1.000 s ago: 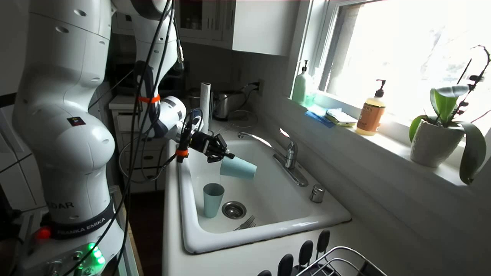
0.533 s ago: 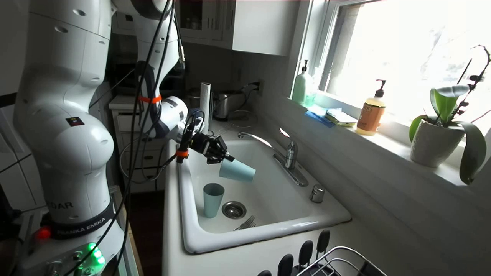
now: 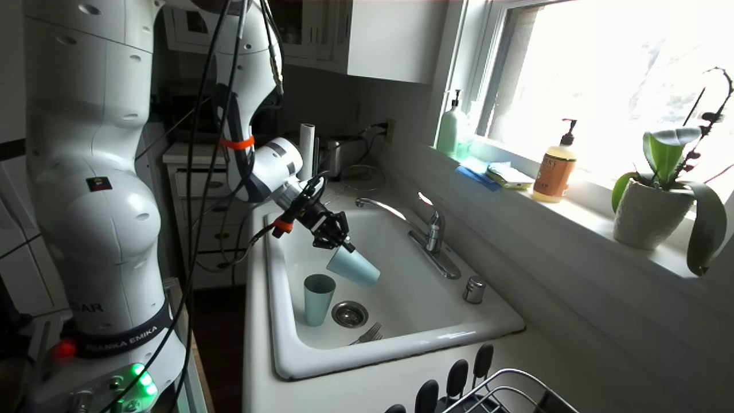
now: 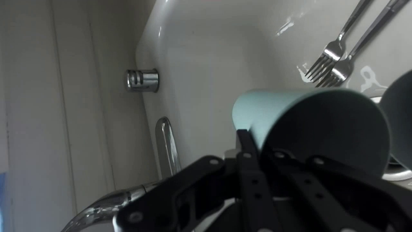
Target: Pour water out of the cup beside the sink into the cup in the sink then pour all the water in the sink
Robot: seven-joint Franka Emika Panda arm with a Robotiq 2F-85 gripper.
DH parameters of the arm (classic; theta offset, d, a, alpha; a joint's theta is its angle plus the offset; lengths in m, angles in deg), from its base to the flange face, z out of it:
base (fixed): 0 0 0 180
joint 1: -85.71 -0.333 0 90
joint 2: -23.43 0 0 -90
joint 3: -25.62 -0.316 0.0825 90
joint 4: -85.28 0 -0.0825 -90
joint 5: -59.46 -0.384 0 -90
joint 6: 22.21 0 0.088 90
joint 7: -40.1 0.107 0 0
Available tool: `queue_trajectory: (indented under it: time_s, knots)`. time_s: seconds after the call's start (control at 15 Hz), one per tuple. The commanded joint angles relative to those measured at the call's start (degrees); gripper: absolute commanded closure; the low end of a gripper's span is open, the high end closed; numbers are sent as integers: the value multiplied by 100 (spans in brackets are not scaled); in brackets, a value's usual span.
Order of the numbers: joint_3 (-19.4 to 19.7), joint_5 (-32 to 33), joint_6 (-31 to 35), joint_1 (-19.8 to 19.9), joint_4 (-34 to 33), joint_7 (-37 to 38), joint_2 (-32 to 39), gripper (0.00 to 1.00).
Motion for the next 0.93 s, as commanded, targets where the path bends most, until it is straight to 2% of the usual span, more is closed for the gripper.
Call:
queue_trajectory:
  time_s: [0.0, 0.2, 0.4, 0.6, 0.87]
  knots:
    - [311, -837, 985, 382, 156, -1321, -770, 99]
    - [647, -1755, 1232, 559, 126, -2305, -1251, 99]
    - [965, -2390, 1173, 657, 65, -3046, -1660, 99]
    - [1283, -2771, 1164, 795, -2, -3642, -1972, 99]
    - [1852, -3018, 2017, 1116, 41, -4664, -2331, 99]
